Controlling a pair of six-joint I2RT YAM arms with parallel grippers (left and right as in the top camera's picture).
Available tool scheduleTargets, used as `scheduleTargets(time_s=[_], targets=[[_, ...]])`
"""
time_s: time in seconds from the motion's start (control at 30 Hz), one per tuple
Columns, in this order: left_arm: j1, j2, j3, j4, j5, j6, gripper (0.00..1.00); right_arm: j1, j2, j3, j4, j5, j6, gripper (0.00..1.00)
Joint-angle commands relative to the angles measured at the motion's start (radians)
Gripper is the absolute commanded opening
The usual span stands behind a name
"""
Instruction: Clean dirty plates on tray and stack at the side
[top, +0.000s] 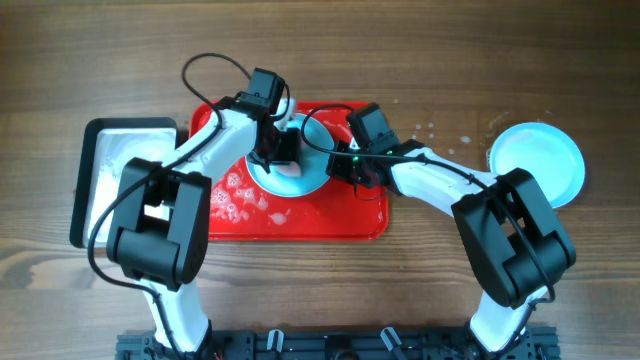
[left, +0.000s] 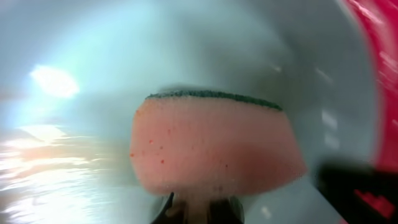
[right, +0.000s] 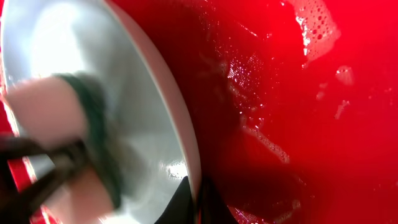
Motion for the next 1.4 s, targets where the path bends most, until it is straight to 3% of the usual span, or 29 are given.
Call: scheduleTargets(time_s=[0.0,0.1,0.13,0.27,0.43,0.57,0.7,0.8,0.9,1.07,1.23,1.37], targets=[[-0.010,0.053,-0.018,-0.053,0.286,0.138,0.04,0.003,0.034,-0.013,-0.016,0.039,-0.032,0.04],[0.005,0.053,-0.018,-0.118,0.146,0.107,0.04,0.003,0.034,-0.013,-0.016,0.039,-0.033,0.04],[0.012,0.053,-0.018,-0.156,-0.075,-0.010,0.04,0.003,0.034,-0.013,-0.016,0.039,-0.032,0.04],[0.026,0.053,-0.018,-0.225,-0.489,-0.161,0.04,0.003,0.034,-0.013,-0.016,0.039,-0.031,0.04],[0.027,0.053,-0.018,-0.183,-0.750,-0.263,0.04,0.003,0.034,-0.013,-0.016,0.039,-0.032,0.04],[0.024,0.053,-0.018,-0.021,-0.720,-0.263,0.04,0.003,0.034,-0.013,-0.016,0.039,-0.032,0.04],[0.023,0.053,-0.018,0.187,-0.448,-0.254,0.04,0.003,0.034,-0.013,-0.017,0.039,-0.033,0.04],[0.023,0.053,-0.018,0.221,-0.272,-0.179,0.04,0.003,0.034,-0.013,-0.016,0.039,-0.033,0.04],[0.024,0.053,-0.018,0.218,0.009,-0.043,0.04,0.004,0.034,-0.013,-0.013,0.039,-0.032,0.04],[0.025,0.053,0.013,0.146,0.265,-0.038,0.04,0.005,0.034,-0.013,-0.013,0.039,-0.034,0.04],[0.037,0.053,0.151,-0.027,0.218,-0.044,0.04,0.005,0.034,-0.013,-0.013,0.039,-0.037,0.04],[0.055,0.053,0.183,-0.045,-0.093,-0.044,0.04,0.005,0.034,-0.013,-0.013,0.035,-0.040,0.04]])
